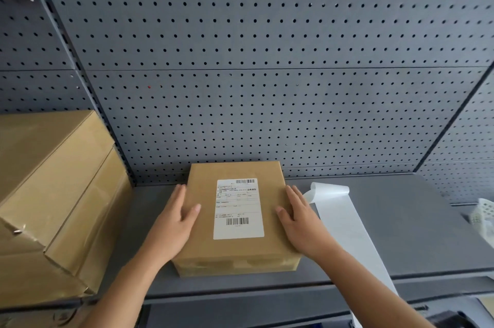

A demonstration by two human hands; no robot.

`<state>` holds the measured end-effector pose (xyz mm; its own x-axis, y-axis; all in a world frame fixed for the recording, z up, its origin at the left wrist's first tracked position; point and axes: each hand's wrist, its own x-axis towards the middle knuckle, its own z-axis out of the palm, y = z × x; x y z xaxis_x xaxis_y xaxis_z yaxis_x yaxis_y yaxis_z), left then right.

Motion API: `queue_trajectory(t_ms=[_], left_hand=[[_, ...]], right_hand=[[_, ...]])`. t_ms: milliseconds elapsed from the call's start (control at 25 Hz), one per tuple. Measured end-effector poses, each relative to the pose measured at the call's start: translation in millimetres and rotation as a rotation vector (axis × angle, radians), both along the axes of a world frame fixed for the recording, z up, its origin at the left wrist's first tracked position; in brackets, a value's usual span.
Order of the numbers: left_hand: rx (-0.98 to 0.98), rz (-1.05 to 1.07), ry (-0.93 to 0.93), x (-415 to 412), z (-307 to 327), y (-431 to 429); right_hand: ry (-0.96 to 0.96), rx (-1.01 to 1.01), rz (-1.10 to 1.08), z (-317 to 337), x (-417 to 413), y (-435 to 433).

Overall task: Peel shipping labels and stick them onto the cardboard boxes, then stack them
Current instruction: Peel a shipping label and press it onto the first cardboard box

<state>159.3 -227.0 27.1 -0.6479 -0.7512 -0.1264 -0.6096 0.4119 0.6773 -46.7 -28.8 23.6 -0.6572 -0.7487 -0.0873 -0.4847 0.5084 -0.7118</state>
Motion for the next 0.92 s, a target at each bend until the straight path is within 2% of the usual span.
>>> queue_trajectory(t_ms=[120,240,360,520,720,920], left_hand=[[0.454,0.240,0.211,10.8,0.0,21.8],[0.535,0.283,0.288,10.9,-1.5,45.0],[0.522,0.245,0.393,-9.6,24.6,76.7],[0.560,-0.028,0.449,-75.2,48.3,131.7],[0.570,-0.284,0.419,-187.7,47.1,201.2],[0.538,-0.365,0.349,-266.4,22.6,243.8]], right_hand=[[-0.421,-0.121,-0.140,0.9,9.8,6.8],[-0.479,-0.170,-0.203,5.6,15.3,17.0],[-0.427,-0.217,-0.271,27.5,-4.2,46.7],[-0.234,-0.219,-0.442,66.0,-64.0,117.9],[-0.102,-0.140,-0.659,83.7,-155.4,211.3],[-0.111,-0.087,-0.751,59.4,-214.8,263.8]])
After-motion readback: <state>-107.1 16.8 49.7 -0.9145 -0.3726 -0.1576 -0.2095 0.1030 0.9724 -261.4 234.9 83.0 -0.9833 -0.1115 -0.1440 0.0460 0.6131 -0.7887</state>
